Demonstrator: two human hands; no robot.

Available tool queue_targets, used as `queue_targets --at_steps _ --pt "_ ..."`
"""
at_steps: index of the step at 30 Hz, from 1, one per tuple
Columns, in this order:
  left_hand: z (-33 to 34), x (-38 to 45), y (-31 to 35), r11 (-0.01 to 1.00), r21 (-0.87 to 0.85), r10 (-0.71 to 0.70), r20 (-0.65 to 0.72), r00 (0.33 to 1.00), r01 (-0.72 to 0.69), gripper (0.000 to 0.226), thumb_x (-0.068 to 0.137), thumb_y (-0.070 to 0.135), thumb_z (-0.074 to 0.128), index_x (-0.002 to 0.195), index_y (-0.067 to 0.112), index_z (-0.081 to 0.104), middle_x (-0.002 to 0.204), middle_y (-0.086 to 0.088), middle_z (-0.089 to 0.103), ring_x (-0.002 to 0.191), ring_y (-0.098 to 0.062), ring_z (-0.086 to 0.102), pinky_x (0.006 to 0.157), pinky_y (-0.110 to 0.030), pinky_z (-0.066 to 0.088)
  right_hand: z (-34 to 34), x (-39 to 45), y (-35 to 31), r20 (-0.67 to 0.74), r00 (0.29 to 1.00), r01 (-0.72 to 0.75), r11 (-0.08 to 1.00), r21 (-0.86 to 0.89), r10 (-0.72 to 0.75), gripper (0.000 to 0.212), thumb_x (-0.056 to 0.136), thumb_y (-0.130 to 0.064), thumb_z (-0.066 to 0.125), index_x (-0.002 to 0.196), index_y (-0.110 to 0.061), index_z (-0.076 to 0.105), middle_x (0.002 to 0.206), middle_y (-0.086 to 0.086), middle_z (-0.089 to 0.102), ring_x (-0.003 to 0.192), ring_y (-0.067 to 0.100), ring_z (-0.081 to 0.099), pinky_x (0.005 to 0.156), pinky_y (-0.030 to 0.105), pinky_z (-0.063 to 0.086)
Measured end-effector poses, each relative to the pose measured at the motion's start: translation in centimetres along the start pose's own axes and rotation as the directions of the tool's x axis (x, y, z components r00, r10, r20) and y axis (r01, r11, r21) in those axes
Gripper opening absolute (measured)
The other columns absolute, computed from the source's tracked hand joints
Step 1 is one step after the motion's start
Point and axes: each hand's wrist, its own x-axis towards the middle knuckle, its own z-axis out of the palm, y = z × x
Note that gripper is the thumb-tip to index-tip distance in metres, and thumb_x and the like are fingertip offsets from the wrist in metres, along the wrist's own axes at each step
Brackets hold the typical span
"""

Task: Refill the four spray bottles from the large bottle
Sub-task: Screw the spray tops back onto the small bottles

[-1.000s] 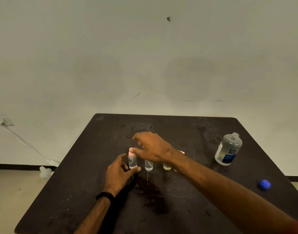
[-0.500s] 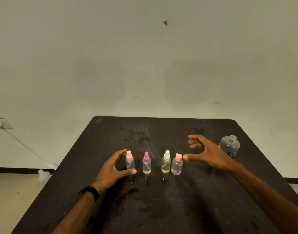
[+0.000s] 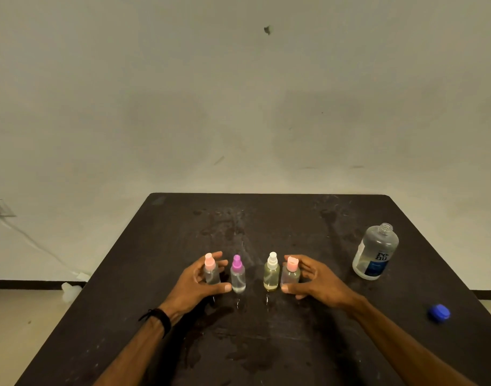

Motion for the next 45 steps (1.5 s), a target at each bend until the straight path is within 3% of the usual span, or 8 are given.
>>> queue_targets --at_steps 4,8,13,17,20,29,40,45 --pt "0.9 0.3 0.1 1.000 -0.020 -0.001 0.008 1.000 0.002 0.069 0.064 0.017 0.092 0.127 0.022 0.065 0.122 0.008 0.072 0.116 -0.011 0.067 0.103 -0.033 0.052 0.7 0.5 0.3 -0.003 1.000 0.025 1.000 0.017 -0.025 0.071 0.072 -0.011 0.086 0.133 -0.023 0.053 0.122 -0.005 0.067 0.106 0.015 0.068 0.075 0.036 0.060" --pt "2.2 0.7 0.8 0.999 -0.032 -0.006 0.033 0.999 0.007 0.068 0.063 0.018 0.093 0.124 0.031 0.065 0.121 0.012 0.072 0.114 -0.008 0.067 0.092 -0.020 0.052 1.8 1.0 0.3 -0.026 0.999 0.049 0.998 0.038 -0.048 0.064 0.070 -0.010 0.087 0.127 -0.021 0.060 0.111 0.001 0.072 0.101 0.020 0.070 0.077 0.040 0.061" --pt "2.8 1.3 1.0 0.999 -0.035 0.001 0.035 0.999 0.000 0.070 0.064 0.023 0.093 0.127 0.027 0.065 0.122 0.007 0.072 0.112 -0.011 0.068 0.095 -0.027 0.053 2.6 1.5 0.2 -0.021 0.998 0.058 0.997 0.059 -0.057 0.058 0.070 -0.013 0.087 0.122 -0.025 0.063 0.107 0.000 0.073 0.099 0.017 0.071 0.076 0.039 0.061" --pt "3.0 1.4 1.4 0.999 -0.039 -0.007 0.036 0.999 0.009 0.052 0.068 0.016 0.089 0.116 0.024 0.070 0.108 0.005 0.077 0.094 -0.012 0.073 0.073 -0.024 0.058 2.8 1.9 0.1 -0.023 0.998 0.060 0.995 0.075 -0.058 0.055 0.072 -0.012 0.086 0.121 -0.023 0.064 0.105 0.002 0.074 0.096 0.018 0.072 0.072 0.038 0.061" --pt "3.1 1.5 1.6 0.999 -0.050 0.008 0.045 0.999 -0.006 0.045 0.071 0.008 0.087 0.112 0.019 0.071 0.102 -0.001 0.077 0.082 -0.013 0.072 0.066 -0.024 0.057 3.1 2.3 0.0 -0.025 0.998 0.066 0.995 0.072 -0.064 0.052 0.072 -0.011 0.085 0.117 -0.025 0.064 0.103 -0.002 0.075 0.094 0.017 0.072 0.071 0.037 0.061" --pt "2.9 2.4 1.5 0.997 -0.068 0.037 0.082 0.996 -0.031 0.045 0.076 0.009 0.084 0.117 0.017 0.070 0.108 -0.002 0.077 0.095 -0.022 0.074 0.072 -0.029 0.059 3.9 3.7 -0.5 -0.002 0.995 0.096 0.993 0.061 -0.096 0.047 0.074 -0.009 0.083 0.114 -0.025 0.065 0.102 -0.005 0.075 0.094 0.017 0.072 0.068 0.035 0.061" --pt "1.4 6.4 2.1 0.995 -0.087 0.051 0.083 0.995 -0.043 0.041 0.078 0.005 0.083 0.116 0.013 0.071 0.103 -0.008 0.077 0.079 -0.013 0.072 0.068 -0.024 0.057 3.0 9.1 -1.5 -0.012 0.993 0.115 0.992 0.047 -0.114 0.049 0.073 -0.010 0.085 0.117 -0.020 0.066 0.103 0.000 0.074 0.093 0.019 0.073 0.069 0.037 0.061" --pt "-0.1 10.4 2.3 0.995 -0.097 0.041 0.076 0.996 -0.034 0.040 0.077 0.009 0.084 0.115 0.015 0.071 0.105 -0.003 0.077 0.092 -0.018 0.074 0.074 -0.026 0.059 2.1 13.3 -2.4 -0.033 0.993 0.118 0.993 0.030 -0.117 0.050 0.072 -0.011 0.085 0.117 -0.021 0.065 0.102 0.001 0.074 0.089 0.019 0.073 0.068 0.036 0.061"
